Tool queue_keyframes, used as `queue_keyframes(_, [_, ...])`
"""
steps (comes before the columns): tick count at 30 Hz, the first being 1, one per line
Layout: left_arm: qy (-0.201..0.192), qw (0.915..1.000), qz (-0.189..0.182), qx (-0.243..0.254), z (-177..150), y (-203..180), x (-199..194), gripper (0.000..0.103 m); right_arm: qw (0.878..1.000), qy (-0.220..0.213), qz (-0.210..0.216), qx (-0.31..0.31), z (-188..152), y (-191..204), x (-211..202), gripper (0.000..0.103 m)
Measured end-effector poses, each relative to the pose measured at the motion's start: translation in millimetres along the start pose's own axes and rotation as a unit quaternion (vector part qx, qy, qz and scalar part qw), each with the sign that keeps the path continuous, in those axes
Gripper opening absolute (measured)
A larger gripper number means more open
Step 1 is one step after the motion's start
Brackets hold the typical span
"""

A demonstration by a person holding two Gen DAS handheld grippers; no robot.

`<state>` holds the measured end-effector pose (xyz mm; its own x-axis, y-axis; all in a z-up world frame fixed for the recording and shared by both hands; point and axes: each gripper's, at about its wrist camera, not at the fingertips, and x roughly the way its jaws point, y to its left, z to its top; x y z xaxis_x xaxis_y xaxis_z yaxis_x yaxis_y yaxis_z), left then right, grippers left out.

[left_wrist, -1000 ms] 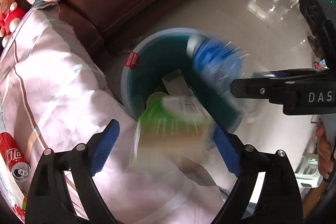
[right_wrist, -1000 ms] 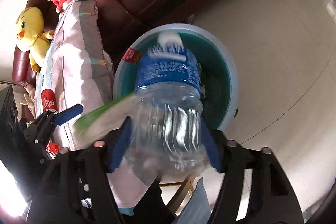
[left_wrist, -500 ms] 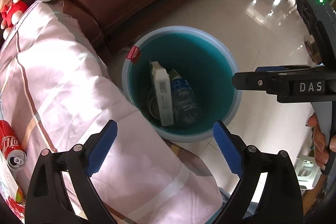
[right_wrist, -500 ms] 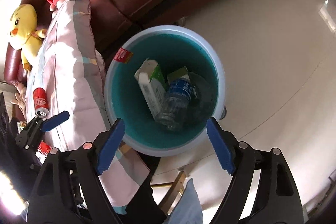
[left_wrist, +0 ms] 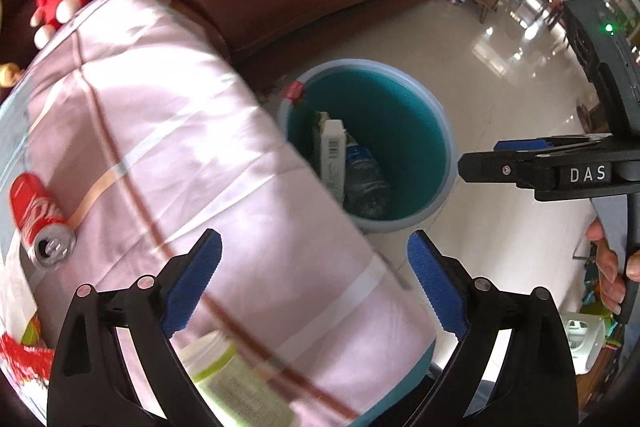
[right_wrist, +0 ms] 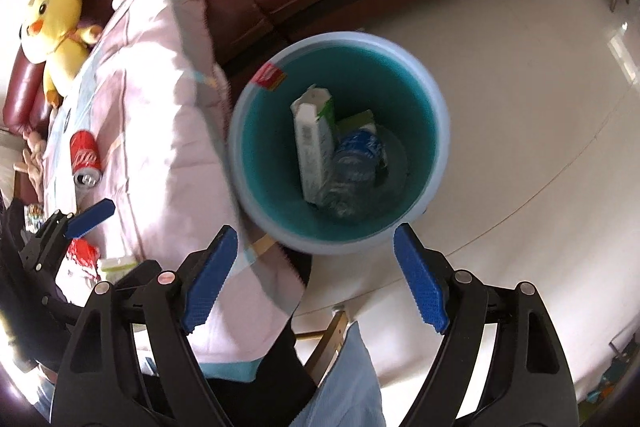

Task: Collect trash
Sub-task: 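Move left tool to the red Coca-Cola can while right tool reaches the Swisse jar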

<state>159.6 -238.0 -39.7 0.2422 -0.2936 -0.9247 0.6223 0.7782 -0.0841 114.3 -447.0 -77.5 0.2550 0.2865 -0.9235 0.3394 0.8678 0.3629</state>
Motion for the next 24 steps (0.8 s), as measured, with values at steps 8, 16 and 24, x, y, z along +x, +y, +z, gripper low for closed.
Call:
queue_keyframes(8, [-0.023,0.9987,0.018,-0.042,-42,52,-39,0.095,0.999,0.013,-0.001,-0.04,-20,55,-3,0.077])
queue_keyframes(16, [-0.043,0.9939,0.035,-0.095,-95,113,-69,0.098,0.994,0.04,0.004,-0.097,-38,128,7,0.077])
queue_keyframes(24, [-0.046,0.9866,0.042,-0.151,-138,162,-73,0.098,0.987,0.078,0.015,-0.142,-59,191,39,0.077])
